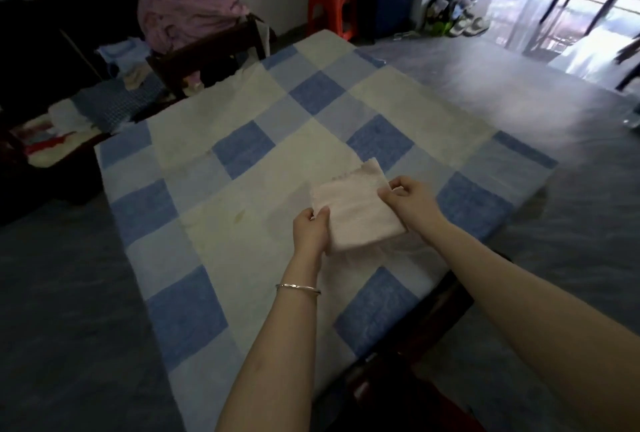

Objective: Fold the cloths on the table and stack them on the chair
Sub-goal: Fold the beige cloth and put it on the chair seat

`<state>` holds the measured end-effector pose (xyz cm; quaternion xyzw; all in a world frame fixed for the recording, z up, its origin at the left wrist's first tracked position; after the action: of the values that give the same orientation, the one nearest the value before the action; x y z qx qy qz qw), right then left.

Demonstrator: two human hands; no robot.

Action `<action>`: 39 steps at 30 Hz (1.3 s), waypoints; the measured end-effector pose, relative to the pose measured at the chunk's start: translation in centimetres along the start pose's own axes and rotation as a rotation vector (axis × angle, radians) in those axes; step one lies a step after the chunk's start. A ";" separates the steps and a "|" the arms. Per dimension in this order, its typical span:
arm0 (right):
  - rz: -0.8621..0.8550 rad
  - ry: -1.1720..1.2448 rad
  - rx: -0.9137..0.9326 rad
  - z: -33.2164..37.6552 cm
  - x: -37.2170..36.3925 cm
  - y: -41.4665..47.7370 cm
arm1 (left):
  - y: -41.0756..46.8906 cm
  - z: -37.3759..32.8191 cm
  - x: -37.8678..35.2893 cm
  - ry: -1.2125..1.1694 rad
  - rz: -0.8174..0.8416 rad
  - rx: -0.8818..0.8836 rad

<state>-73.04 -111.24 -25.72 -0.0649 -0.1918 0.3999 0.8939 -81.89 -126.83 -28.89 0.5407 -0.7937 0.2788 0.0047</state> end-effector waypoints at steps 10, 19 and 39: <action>-0.258 0.132 0.010 -1.7 7.2 -3.4 | -3.5 -3.6 -5.7 0.124 0.096 -0.159; -0.337 0.211 0.044 -3.1 15.1 -3.8 | -5.9 -7.6 -12.7 0.198 0.170 -0.221; -0.500 0.217 0.041 -8.2 40.7 -2.5 | -13.0 -15.0 -38.6 0.359 0.235 -0.345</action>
<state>-43.38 -82.50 -20.73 -0.0397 -0.0966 0.1613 0.9814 -59.10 -90.47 -22.50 0.3782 -0.8731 0.2296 0.2048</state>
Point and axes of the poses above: each hand's wrist, its own y-axis towards the middle knuckle, its own x-axis out of the back of the hand, z = x × y, the point moved 2 cm from there along y, towards the middle knuckle, and after that the axes turned 11 degrees about y, right-handed, at the moved point
